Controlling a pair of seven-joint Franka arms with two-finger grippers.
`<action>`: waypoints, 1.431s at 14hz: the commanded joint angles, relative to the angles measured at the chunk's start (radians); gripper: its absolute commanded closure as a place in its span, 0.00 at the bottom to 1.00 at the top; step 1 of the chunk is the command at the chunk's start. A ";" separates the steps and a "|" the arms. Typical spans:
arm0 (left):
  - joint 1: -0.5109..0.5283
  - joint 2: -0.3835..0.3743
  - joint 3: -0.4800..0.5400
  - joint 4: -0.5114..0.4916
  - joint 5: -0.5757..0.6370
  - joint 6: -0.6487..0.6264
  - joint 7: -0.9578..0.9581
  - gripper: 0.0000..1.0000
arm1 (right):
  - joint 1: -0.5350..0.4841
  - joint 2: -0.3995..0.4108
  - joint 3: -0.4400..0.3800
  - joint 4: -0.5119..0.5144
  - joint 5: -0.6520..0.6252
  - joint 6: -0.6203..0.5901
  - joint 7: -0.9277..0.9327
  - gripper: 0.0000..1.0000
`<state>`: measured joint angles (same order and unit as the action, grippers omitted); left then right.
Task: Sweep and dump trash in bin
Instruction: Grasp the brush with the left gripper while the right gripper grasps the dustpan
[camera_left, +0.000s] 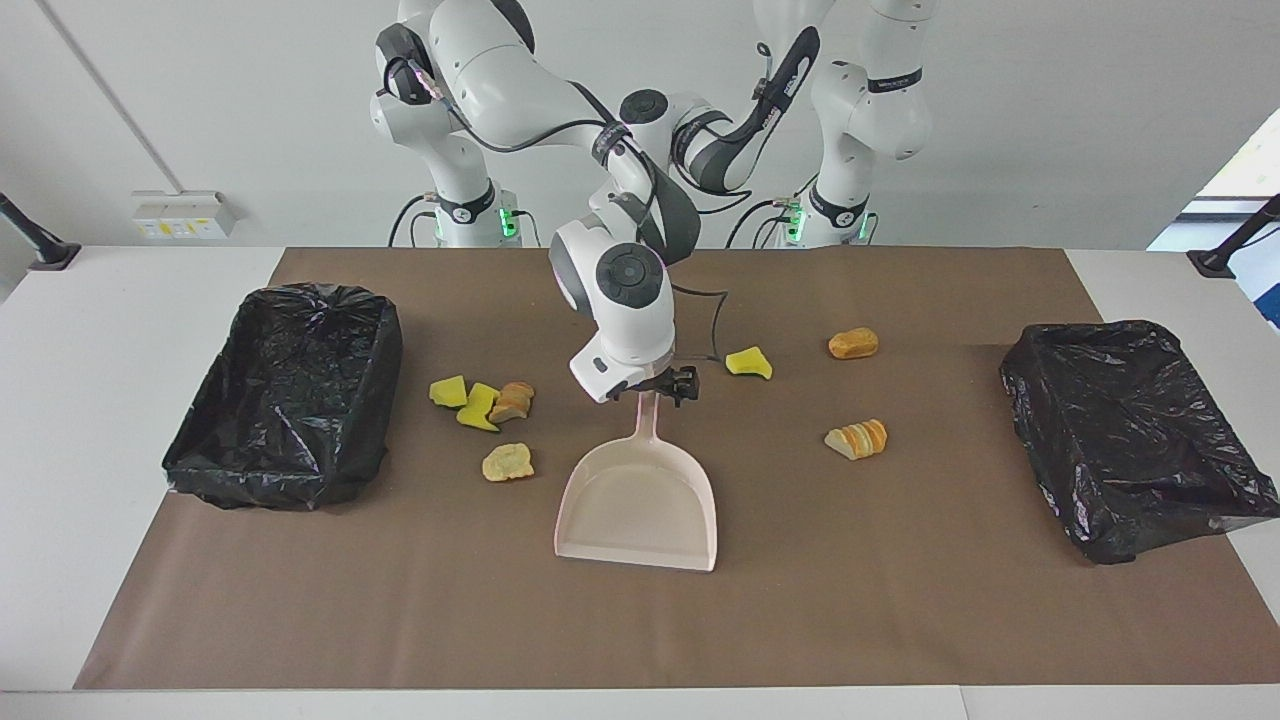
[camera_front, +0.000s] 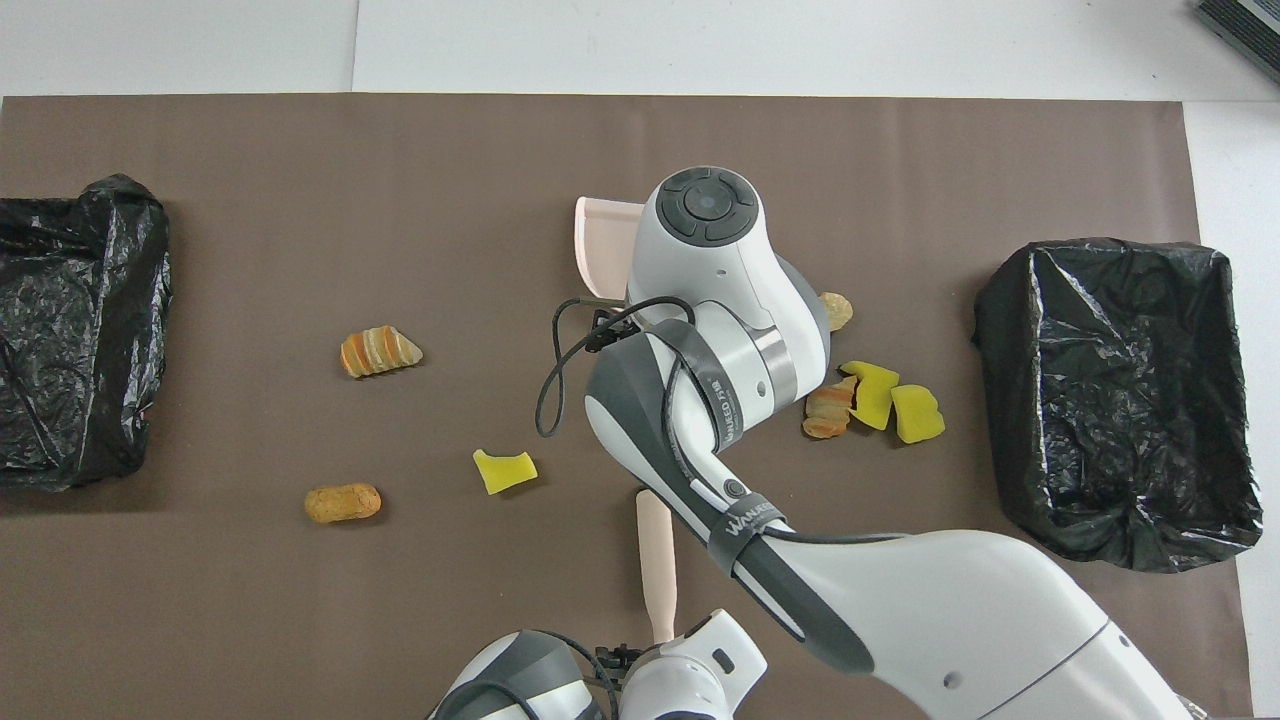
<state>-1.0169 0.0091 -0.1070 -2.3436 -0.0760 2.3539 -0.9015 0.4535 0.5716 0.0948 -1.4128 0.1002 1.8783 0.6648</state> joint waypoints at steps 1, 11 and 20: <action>-0.006 -0.017 0.013 0.012 -0.008 -0.018 -0.008 0.34 | -0.007 -0.047 0.006 -0.092 0.027 0.050 -0.034 0.00; 0.073 -0.125 0.018 0.021 0.004 -0.284 -0.010 1.00 | -0.009 -0.056 0.010 -0.107 0.052 0.056 -0.007 1.00; 0.414 -0.251 0.017 0.018 0.082 -0.639 -0.077 1.00 | -0.096 -0.171 0.008 -0.095 0.042 -0.089 -0.247 1.00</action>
<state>-0.6838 -0.1740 -0.0773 -2.3164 -0.0149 1.7830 -0.9531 0.4129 0.4910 0.0941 -1.4772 0.1277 1.8413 0.4921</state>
